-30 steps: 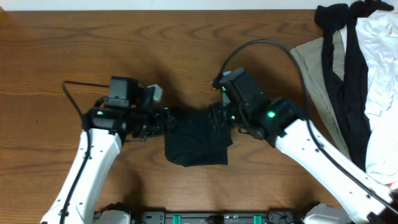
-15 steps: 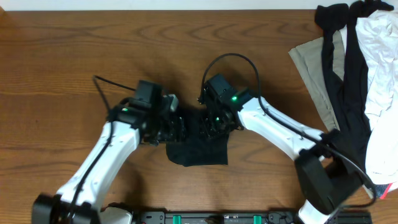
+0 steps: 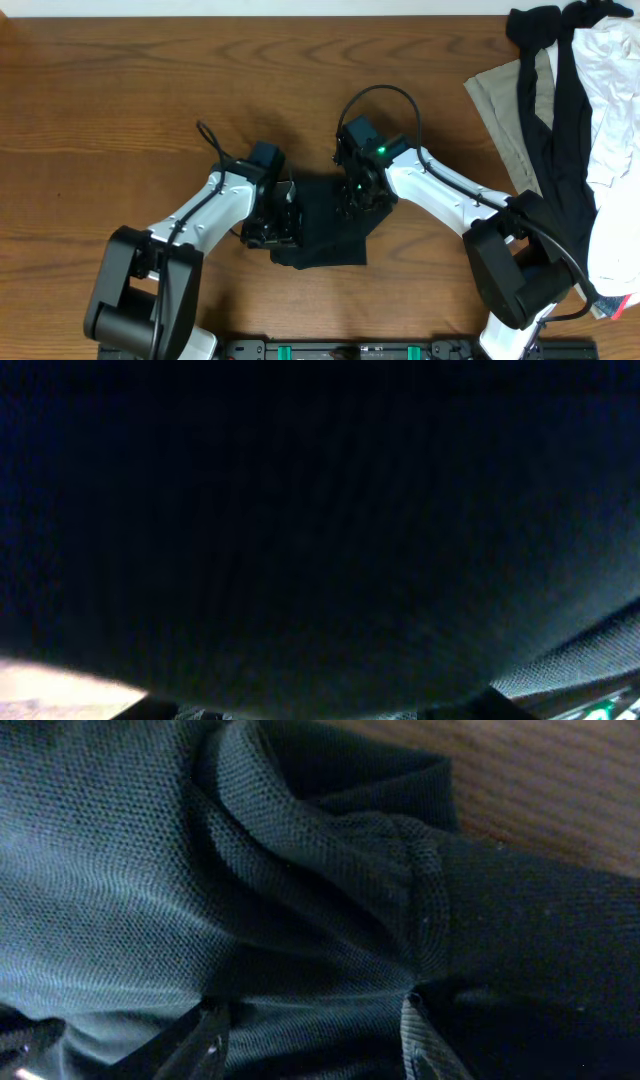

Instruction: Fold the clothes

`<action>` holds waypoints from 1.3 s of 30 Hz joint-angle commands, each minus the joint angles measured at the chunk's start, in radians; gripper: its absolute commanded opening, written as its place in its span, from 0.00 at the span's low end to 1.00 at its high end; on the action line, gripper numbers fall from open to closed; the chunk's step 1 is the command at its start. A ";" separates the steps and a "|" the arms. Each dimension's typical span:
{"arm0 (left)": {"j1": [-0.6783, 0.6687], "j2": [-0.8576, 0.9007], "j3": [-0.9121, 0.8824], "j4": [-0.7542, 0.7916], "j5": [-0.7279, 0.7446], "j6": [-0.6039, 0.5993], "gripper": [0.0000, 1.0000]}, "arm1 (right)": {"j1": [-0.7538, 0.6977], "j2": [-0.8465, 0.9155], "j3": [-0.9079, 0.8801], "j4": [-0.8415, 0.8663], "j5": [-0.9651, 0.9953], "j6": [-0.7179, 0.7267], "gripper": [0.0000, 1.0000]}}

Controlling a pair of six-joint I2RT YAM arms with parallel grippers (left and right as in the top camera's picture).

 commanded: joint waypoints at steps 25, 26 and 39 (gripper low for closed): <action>0.134 -0.148 0.050 -0.179 -0.468 -0.201 0.60 | -0.095 -0.006 -0.010 -0.112 0.146 -0.045 0.50; 0.137 -0.172 0.052 -0.179 -0.468 -0.200 0.62 | -0.105 -0.016 -0.010 -0.116 0.149 -0.045 0.50; 0.131 -0.467 0.055 -0.007 0.006 -0.180 0.63 | -0.177 -0.230 -0.010 -0.123 0.188 -0.047 0.54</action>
